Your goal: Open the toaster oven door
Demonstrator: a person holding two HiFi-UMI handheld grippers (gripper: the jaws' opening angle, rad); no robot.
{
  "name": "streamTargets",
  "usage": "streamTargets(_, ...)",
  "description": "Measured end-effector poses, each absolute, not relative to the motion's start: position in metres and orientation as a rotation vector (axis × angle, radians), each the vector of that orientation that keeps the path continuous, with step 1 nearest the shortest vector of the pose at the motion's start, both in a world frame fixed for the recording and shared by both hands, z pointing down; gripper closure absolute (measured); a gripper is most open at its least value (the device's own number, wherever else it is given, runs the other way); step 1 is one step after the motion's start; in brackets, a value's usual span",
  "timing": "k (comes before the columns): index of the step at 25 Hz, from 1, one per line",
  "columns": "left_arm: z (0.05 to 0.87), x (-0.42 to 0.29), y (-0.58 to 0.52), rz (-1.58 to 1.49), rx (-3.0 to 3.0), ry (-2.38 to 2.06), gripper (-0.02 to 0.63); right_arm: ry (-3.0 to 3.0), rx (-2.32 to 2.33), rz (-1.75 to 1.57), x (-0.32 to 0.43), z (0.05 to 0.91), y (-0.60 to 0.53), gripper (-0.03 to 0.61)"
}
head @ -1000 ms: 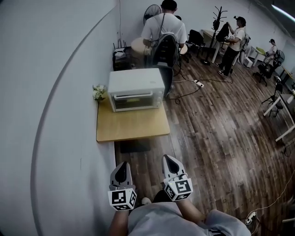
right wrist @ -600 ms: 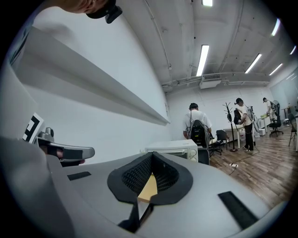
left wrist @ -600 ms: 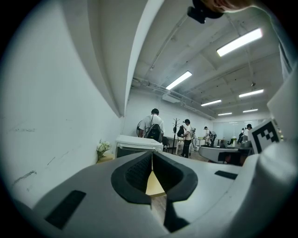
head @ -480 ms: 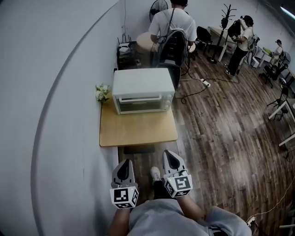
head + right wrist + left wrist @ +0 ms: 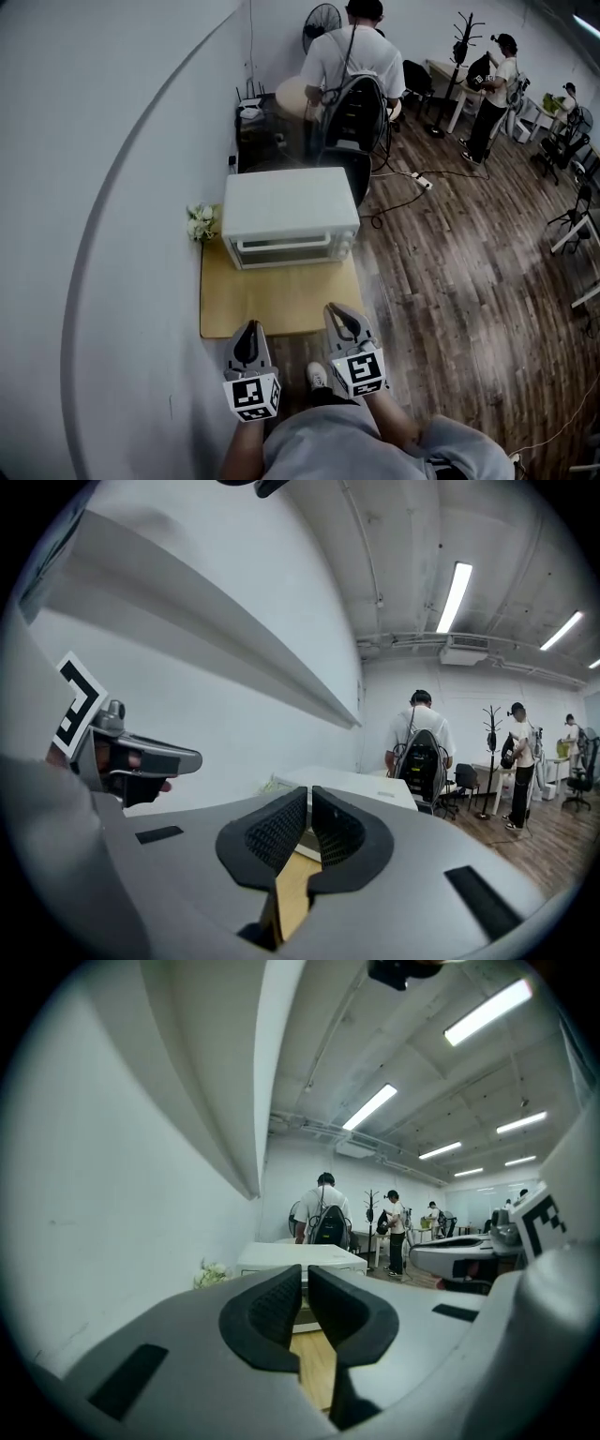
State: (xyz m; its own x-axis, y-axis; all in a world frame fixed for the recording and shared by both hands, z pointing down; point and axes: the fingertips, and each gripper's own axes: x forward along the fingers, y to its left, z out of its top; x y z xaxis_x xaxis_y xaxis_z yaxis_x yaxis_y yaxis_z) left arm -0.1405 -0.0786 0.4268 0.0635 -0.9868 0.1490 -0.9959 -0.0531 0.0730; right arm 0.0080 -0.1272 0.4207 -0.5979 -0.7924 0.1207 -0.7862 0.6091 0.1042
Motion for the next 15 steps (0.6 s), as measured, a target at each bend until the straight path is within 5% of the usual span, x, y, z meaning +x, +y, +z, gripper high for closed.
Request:
streamTargets(7, 0.429, -0.139, -0.164, 0.164, 2.185, -2.000, 0.599, -2.612, 1.183, -0.104, -0.005, 0.429, -0.202, 0.581)
streamTargets(9, 0.434, -0.134, -0.184, 0.193, 2.191, -1.961, 0.528, -2.597, 1.146, -0.098, -0.008, 0.435, -0.219, 0.581)
streamTargets(15, 0.459, -0.126, -0.235, 0.302, 2.214, -1.935, 0.514, -2.535, 1.062, -0.064, -0.011, 0.470, -0.270, 0.558)
